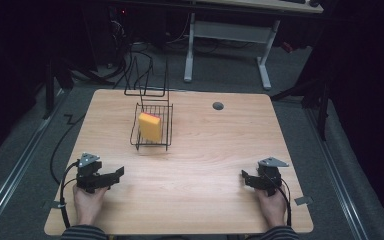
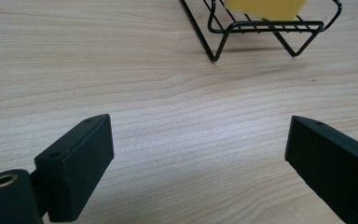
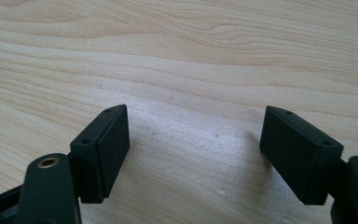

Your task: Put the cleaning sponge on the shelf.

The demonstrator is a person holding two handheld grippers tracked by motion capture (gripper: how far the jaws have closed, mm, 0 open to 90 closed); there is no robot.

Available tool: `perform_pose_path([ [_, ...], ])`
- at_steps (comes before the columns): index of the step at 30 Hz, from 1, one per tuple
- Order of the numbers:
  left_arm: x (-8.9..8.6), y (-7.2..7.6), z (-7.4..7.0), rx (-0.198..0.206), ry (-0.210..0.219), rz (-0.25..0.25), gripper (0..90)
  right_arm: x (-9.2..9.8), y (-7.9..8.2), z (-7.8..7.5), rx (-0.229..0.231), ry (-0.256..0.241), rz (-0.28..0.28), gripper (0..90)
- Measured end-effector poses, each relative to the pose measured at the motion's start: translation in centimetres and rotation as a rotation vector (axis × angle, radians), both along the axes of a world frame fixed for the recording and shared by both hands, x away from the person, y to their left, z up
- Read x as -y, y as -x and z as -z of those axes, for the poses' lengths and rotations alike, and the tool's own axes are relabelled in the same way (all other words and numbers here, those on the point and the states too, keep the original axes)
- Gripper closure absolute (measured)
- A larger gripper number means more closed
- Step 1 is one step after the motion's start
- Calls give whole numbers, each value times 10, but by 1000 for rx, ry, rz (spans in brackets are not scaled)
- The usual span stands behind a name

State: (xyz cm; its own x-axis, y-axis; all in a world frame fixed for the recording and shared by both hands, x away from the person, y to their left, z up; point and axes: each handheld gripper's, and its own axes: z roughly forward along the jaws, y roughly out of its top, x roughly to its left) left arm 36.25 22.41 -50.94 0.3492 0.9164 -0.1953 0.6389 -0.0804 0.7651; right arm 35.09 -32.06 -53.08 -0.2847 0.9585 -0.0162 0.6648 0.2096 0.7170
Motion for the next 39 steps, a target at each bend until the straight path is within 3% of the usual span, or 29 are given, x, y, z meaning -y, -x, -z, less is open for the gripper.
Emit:
perform_pose_path([
  [23,14,-8,26,-30,-120,-5,88,0,0,0,0,1,-1,244],
  [31,20,-10,28,-19,-208,-16,108,0,0,0,1,0,1,243],
  [39,20,-9,28,-19,-201,-11,131,0,0,0,1,0,0,243],
])
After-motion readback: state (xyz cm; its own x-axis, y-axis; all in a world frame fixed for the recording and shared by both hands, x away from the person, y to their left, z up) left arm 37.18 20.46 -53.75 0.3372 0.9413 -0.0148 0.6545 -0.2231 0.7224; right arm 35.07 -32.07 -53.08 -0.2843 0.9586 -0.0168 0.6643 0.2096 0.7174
